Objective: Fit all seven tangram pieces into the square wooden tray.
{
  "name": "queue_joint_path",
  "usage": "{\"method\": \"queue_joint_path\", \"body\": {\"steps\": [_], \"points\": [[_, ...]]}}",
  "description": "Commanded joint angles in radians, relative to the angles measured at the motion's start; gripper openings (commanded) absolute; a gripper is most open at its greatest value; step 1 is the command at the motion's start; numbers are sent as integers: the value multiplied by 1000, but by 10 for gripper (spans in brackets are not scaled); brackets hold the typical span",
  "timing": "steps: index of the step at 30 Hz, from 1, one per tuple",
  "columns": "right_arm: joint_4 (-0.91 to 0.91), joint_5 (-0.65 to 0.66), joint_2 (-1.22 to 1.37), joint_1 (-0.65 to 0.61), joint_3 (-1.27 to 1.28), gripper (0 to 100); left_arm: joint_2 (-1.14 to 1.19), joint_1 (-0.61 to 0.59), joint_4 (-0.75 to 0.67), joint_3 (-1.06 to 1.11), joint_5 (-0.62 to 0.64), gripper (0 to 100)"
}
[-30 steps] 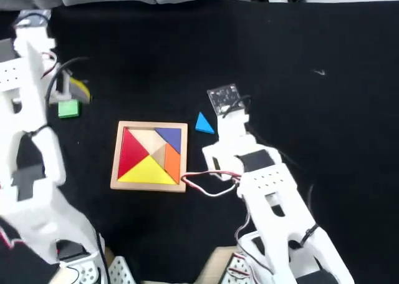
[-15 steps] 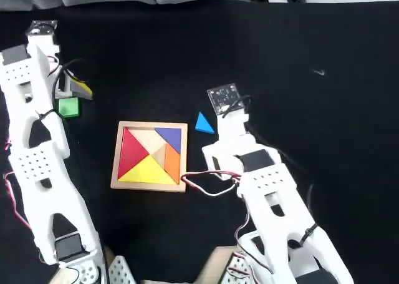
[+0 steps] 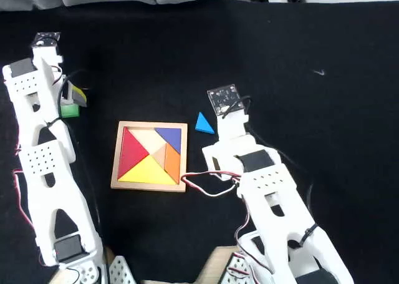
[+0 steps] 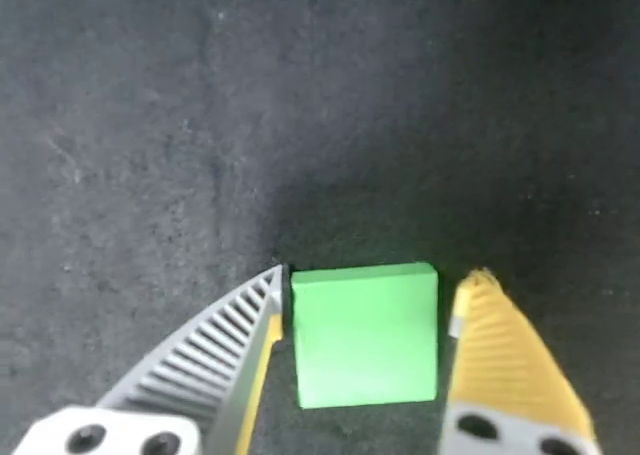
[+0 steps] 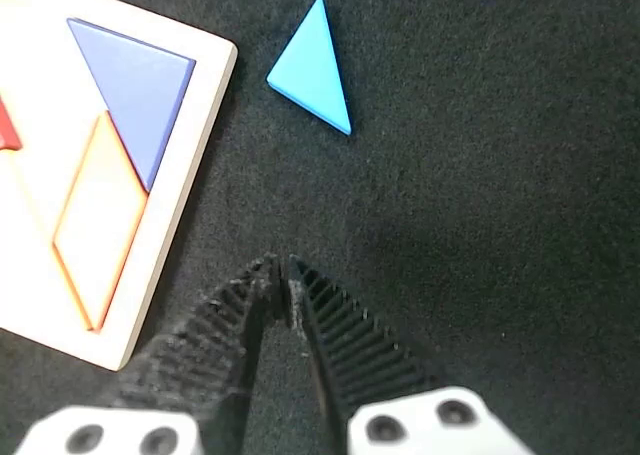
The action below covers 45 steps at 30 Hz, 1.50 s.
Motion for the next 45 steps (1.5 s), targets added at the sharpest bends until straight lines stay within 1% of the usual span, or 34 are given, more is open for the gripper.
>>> {"method": "queue_joint_path", "body": {"steps": [1,4,8,14,16,19,20,21,23,26,32,39,45], "points": [[-23,11,-31,17,-2,12,21,-8,-5,-36,-14,242],[-25,12,-31,17,5,12,25,-7,8,-30,-8,241],[-26,12,-31,14,10,12,18,2,100,-36,-12,241],[-26,12,-33,14,10,12,17,-5,137,-38,-14,240],[-26,12,-33,14,10,12,11,-5,166,-77,-14,201],[-26,12,-33,14,10,12,17,-5,172,-139,-14,105],[-26,12,-33,14,10,12,17,-4,172,-148,-17,96],[-26,12,-35,14,10,12,17,-1,172,-147,-29,104],[-26,12,-35,14,10,12,17,4,172,-134,-52,150],[-26,12,-35,14,10,12,17,-1,172,-117,-43,224],[-25,12,-35,14,10,12,6,-5,173,-122,-41,161],[-25,12,-35,14,10,12,17,5,175,-114,-48,160],[-25,12,-35,14,10,12,17,-16,175,-93,-66,161]]}}
